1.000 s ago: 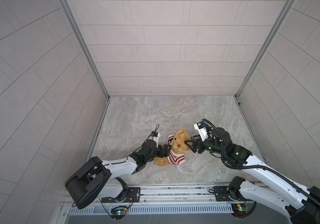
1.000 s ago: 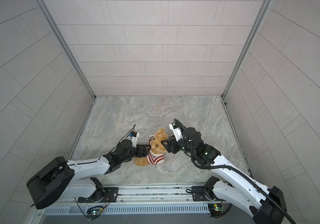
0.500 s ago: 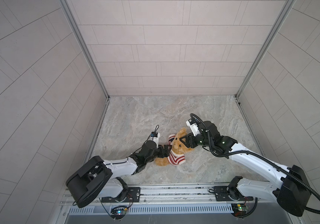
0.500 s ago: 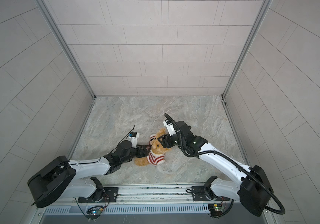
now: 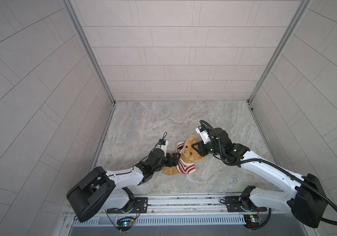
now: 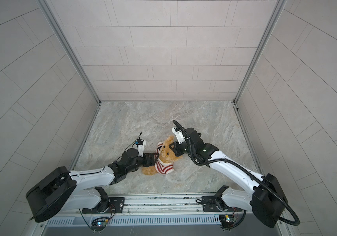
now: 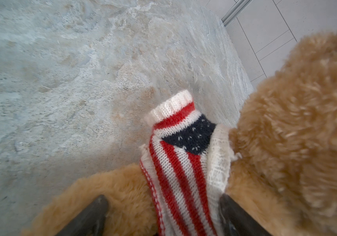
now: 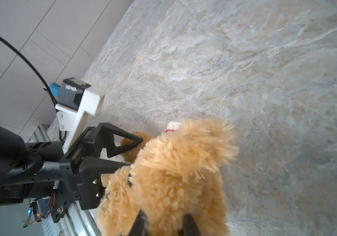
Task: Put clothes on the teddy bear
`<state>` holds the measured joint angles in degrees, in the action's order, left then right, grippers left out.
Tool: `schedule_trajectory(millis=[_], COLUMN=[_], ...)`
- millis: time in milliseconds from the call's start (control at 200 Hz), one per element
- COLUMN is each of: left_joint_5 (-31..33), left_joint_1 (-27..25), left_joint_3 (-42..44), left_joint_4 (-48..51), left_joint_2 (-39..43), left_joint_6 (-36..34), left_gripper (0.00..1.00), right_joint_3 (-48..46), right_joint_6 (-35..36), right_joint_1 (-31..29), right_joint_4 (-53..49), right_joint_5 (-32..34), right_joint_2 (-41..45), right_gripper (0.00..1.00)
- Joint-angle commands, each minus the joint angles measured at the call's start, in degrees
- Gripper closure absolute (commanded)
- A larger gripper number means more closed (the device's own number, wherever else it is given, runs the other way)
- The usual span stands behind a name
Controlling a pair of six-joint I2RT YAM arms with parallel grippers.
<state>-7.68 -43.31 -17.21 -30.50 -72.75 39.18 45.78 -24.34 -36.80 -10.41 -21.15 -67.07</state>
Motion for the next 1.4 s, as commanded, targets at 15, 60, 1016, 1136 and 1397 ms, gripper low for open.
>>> schedule_trajectory(millis=[15,60,1016,1136,1397], left_joint_5=[-0.37,-0.34,-4.32,-4.06,-5.45], left_joint_1=[-0.55,-0.54,4.19,4.36,4.46], left_joint_3=[0.81,0.77,-5.63,-8.21,-12.62], left_joint_4=[7.69,8.12,32.66,37.01,41.46], left_joint_2=[0.87,1.41,34.41,38.14,37.05], left_joint_6=[0.15,0.05,-8.71,-10.67,-13.07], left_gripper=[0.11,0.11,0.11,0.12,0.15], right_joint_3=[-0.28,-0.12,-1.44,-0.24,2.88], right_joint_6=[0.82,1.21,34.69,38.92,42.79], right_joint_1=[-0.03,-0.03,-3.90,-5.55,-6.18], right_joint_4=[0.04,0.04,0.69,-0.67,-3.03], right_joint_5=[-0.51,-0.82,-12.74,-14.81,-20.48], right_joint_2=[0.12,0.10,16.79,17.26,16.40], right_gripper=[0.87,0.91,1.00,1.00,1.00])
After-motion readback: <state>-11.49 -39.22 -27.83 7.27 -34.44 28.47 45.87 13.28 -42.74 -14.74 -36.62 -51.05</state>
